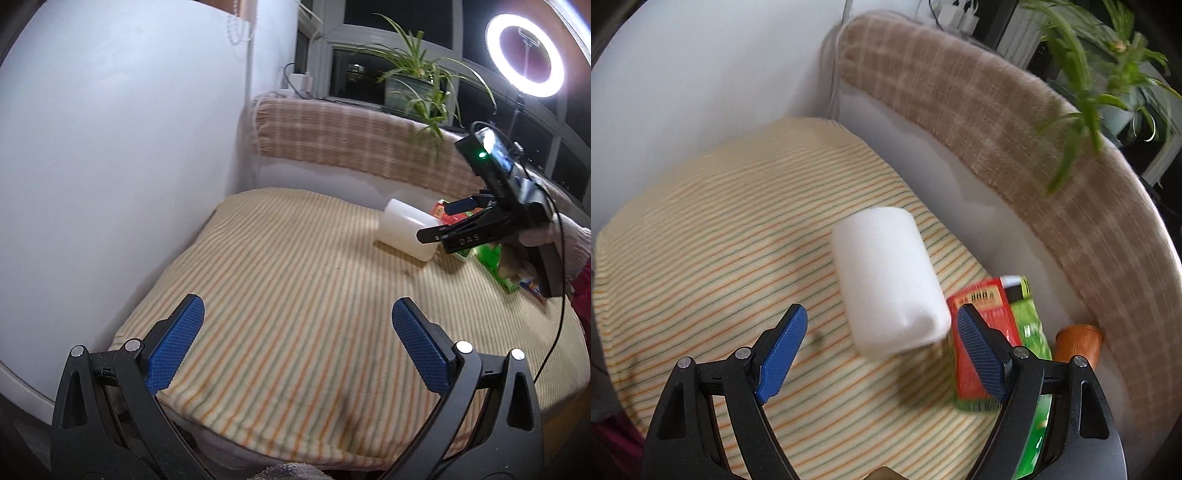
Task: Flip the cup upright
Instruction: 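Reach the right tool to the white cup and close around it, then lift the white cup with the right tool and rotate it upright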
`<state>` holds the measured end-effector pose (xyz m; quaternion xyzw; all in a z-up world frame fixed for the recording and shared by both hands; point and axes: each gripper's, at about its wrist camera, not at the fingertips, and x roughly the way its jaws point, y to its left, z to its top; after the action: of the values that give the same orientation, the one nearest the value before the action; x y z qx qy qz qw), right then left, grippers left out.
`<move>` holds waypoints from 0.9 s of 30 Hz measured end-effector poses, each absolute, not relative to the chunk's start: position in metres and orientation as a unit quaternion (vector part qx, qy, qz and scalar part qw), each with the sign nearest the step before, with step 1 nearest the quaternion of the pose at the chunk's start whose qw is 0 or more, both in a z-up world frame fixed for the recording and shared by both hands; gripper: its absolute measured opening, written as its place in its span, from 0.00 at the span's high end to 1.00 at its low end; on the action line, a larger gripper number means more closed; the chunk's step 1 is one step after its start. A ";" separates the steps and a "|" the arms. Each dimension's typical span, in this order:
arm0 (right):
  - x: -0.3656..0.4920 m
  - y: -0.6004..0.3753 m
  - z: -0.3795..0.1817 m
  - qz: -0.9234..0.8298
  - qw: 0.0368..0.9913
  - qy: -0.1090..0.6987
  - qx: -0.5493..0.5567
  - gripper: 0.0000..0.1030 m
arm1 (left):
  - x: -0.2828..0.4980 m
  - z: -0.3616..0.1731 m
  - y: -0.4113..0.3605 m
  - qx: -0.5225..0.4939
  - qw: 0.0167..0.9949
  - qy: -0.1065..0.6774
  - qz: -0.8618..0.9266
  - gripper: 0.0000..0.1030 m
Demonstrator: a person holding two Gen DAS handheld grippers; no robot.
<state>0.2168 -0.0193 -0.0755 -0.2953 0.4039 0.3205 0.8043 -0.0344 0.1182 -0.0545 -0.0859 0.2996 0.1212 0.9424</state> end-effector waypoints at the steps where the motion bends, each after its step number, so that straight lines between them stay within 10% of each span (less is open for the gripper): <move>1: 0.222 -0.015 -0.078 0.321 0.800 0.409 -0.301 0.19 | -0.035 -0.055 0.121 -0.087 0.942 0.300 0.124 0.00; 27: 0.227 0.018 -0.102 0.307 0.776 0.391 -0.388 0.27 | -0.035 -0.057 0.136 -0.095 0.939 0.300 0.137 0.00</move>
<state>0.2271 0.0176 -0.1016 -0.3882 0.3910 0.3074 0.7758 -0.0349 0.1361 -0.0570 -0.0953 0.3005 0.1366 0.9391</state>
